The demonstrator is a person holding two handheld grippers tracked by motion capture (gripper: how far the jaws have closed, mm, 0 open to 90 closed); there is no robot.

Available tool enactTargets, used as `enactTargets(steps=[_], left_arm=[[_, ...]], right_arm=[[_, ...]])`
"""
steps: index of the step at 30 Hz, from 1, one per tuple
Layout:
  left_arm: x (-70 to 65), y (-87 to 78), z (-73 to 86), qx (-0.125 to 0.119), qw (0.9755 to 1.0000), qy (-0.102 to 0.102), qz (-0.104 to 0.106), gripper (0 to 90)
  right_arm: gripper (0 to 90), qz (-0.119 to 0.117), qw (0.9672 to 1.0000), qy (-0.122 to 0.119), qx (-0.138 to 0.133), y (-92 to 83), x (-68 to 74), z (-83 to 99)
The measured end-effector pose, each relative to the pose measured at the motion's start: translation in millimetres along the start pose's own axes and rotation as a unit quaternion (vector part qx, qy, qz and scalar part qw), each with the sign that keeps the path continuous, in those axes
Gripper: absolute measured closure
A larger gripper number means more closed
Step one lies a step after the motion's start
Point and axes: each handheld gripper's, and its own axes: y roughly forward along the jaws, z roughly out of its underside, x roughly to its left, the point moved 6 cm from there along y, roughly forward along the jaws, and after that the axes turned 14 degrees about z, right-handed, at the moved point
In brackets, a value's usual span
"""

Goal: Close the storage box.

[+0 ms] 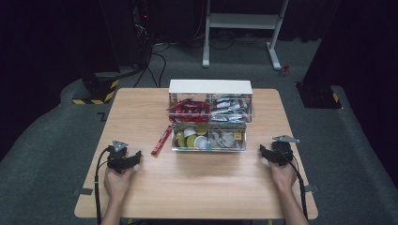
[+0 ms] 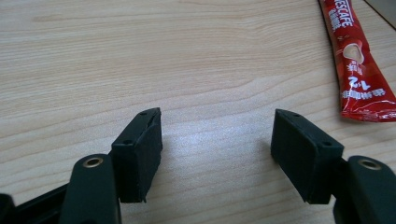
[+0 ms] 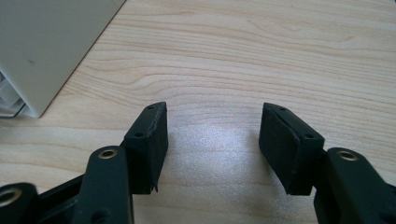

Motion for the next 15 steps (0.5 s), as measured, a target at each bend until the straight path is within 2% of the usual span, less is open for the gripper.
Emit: enactTargets(steps=[3,15], left_arm=[[0.1,0.0,0.0,0.000,1.0000,0.001,0.000,34.1],[0.2,-0.2,0.1,-0.002,1.0000,-0.004,0.004,33.5]], right_arm=[[40.1,0.004,0.9999,-0.009,0.000,0.0,2.0,0.2],[37.1,0.007,1.0000,-0.006,0.003,-1.2,2.7,1.5]])
